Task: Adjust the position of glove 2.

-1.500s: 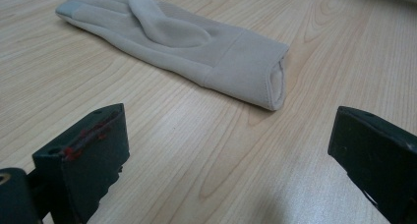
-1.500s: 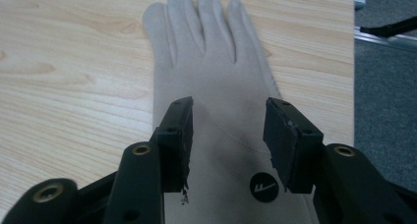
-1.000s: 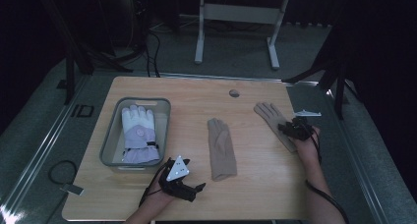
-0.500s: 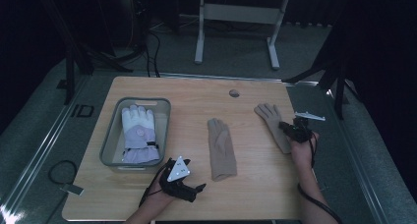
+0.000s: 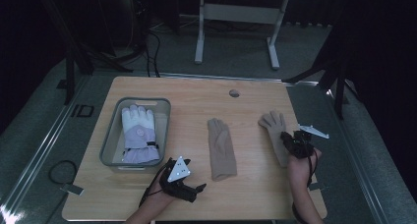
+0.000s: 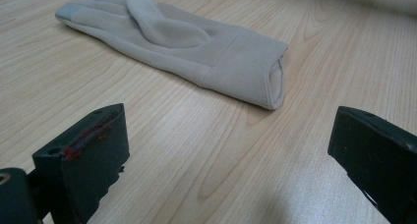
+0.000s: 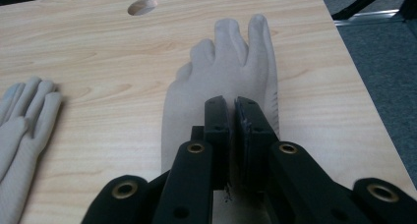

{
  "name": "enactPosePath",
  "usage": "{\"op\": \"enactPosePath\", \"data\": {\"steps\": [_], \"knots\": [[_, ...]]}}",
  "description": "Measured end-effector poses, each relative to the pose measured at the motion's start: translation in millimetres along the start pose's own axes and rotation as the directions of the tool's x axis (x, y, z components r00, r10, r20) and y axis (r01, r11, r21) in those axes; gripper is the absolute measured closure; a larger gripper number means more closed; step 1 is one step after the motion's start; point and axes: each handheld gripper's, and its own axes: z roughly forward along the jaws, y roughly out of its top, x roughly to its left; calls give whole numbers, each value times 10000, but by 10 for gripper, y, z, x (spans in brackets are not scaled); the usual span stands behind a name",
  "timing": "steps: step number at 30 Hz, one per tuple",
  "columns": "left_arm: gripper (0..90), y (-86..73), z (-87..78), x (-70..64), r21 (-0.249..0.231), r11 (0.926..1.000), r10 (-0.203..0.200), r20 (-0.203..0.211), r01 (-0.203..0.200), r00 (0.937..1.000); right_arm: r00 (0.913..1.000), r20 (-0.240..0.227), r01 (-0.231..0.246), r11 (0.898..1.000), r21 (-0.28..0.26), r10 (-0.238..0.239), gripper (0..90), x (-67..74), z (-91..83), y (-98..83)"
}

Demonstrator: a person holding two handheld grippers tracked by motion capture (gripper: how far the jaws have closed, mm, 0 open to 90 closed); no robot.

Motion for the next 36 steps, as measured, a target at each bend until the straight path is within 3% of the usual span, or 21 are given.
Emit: {"op": "enactPosePath", "data": {"steps": [3,14,16,18,20,25,27,31,32,34,36], "knots": [[19,-1,-5,-8,-10,9999,111,6,-111,9999,9997,121,204,9998,-56,-203,844,47,-79,-67],[19,11,-15,-8,-62,9999,101,-17,-101,9999,9995,113,-284,9989,376,280,821,78,-113,-454],[19,11,-11,-12,-60,9999,101,-6,-101,9999,9999,44,-149,9971,746,147,795,87,-67,-511],[19,11,-8,-12,-53,9999,90,7,-90,10000,9999,-106,99,9935,1132,-88,705,102,-13,-556],[19,10,-7,-10,-52,10000,70,12,-70,10000,9995,-283,195,9932,1146,-163,636,102,16,-591],[19,10,-11,-13,-42,9999,93,33,-93,10000,9988,-413,302,9932,1124,-257,622,73,-23,-522],[20,8,-12,-14,-61,9999,104,89,-104,9999,9973,-673,359,9943,1005,-292,601,23,-57,-464],[20,4,-8,-2,-53,10000,72,146,-71,9999,9974,-637,405,9950,914,-348,600,-138,-92,-355],[20,3,-8,-1,-60,10000,53,159,-52,9999,9957,-872,401,9943,985,-316,598,-169,-84,-343],[20,0,-6,-2,-31,10000,57,174,-57,9998,9888,-1371,727,9920,1035,-582,587,-219,-64,-330],[20,-3,1,-3,14,10000,63,169,-64,9998,9745,-1796,1585,9793,1260,-1346,584,-217,-25,-333]]}}
